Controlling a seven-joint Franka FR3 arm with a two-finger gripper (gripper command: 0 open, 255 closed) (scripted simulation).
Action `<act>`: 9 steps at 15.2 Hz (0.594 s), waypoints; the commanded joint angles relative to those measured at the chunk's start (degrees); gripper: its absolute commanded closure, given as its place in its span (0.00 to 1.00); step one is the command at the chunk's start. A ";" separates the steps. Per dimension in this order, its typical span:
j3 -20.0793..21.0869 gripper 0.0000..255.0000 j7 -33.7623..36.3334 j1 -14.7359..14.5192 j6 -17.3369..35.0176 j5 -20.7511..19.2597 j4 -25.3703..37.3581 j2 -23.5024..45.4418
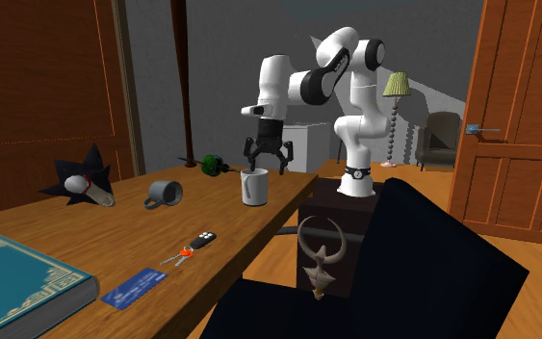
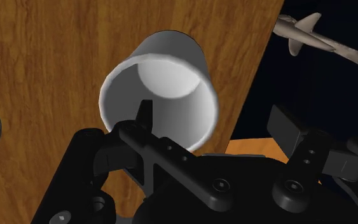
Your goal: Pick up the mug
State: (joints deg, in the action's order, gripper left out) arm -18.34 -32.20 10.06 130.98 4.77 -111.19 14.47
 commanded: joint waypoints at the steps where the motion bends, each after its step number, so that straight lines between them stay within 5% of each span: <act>1: 0.12 0.00 -0.34 0.17 1.32 0.44 -0.34 0.98; 6: 0.39 0.00 -0.77 0.38 3.68 1.14 -1.30 2.45; 7: 0.38 1.00 -0.73 0.35 3.56 1.10 -1.26 2.37; 9: 0.36 1.00 -0.72 0.35 3.58 1.07 -1.36 2.28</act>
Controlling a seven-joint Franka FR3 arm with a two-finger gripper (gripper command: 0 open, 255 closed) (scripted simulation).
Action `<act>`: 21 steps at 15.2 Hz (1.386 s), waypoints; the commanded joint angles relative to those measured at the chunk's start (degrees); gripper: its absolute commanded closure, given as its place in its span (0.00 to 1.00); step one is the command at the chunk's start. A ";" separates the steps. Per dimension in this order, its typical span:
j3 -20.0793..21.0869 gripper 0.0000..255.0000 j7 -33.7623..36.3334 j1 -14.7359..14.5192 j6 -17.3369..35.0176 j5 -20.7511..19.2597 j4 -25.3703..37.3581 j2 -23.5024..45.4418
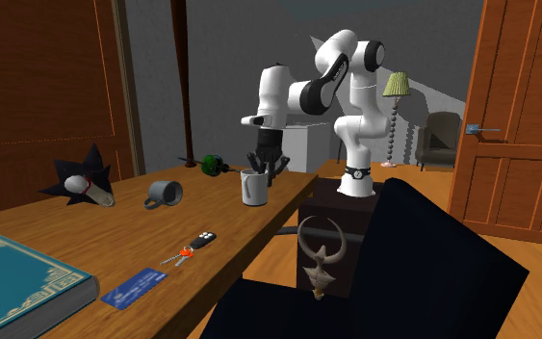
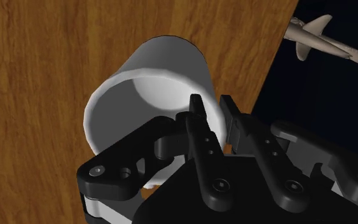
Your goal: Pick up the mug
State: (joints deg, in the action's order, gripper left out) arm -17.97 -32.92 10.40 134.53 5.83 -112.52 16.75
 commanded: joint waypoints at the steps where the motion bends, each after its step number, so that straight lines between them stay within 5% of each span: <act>1: 0.00 1.00 -0.01 0.00 0.03 0.01 -0.02 0.00; 7: 0.03 1.00 -0.06 0.03 0.13 0.07 0.03 0.16; 21: -0.75 1.00 1.39 -0.59 -9.32 -2.27 4.72 -4.87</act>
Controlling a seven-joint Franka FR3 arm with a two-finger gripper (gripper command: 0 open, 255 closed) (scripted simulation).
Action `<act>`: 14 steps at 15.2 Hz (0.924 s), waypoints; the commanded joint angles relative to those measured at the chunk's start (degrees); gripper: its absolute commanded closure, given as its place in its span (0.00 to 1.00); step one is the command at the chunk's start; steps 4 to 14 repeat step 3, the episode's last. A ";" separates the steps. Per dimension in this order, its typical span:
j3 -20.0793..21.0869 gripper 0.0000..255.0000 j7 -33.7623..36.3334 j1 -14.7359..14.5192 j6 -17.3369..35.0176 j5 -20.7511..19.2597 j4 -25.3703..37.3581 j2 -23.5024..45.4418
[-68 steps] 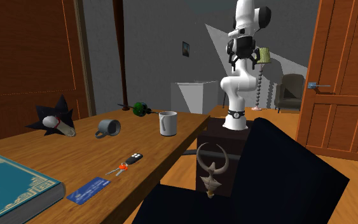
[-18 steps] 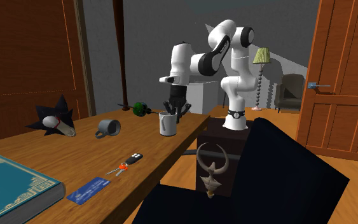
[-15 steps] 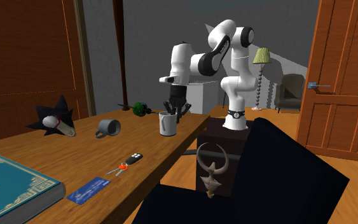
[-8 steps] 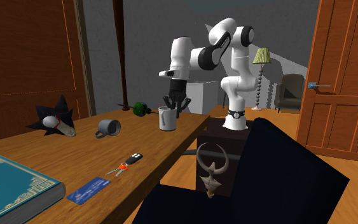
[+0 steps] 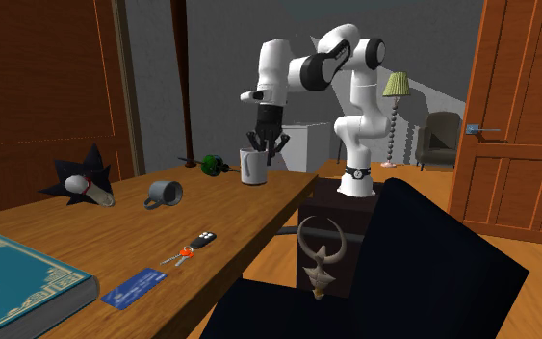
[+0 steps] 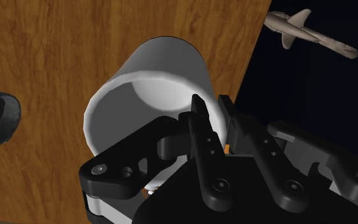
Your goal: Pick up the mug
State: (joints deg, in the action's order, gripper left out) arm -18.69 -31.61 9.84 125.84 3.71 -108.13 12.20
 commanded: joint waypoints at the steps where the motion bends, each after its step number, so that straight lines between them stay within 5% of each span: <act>1: -0.07 1.00 0.16 -0.06 -1.33 -0.27 0.76 -0.60; 14: -0.07 1.00 0.17 -0.06 -1.44 -0.29 0.83 -0.64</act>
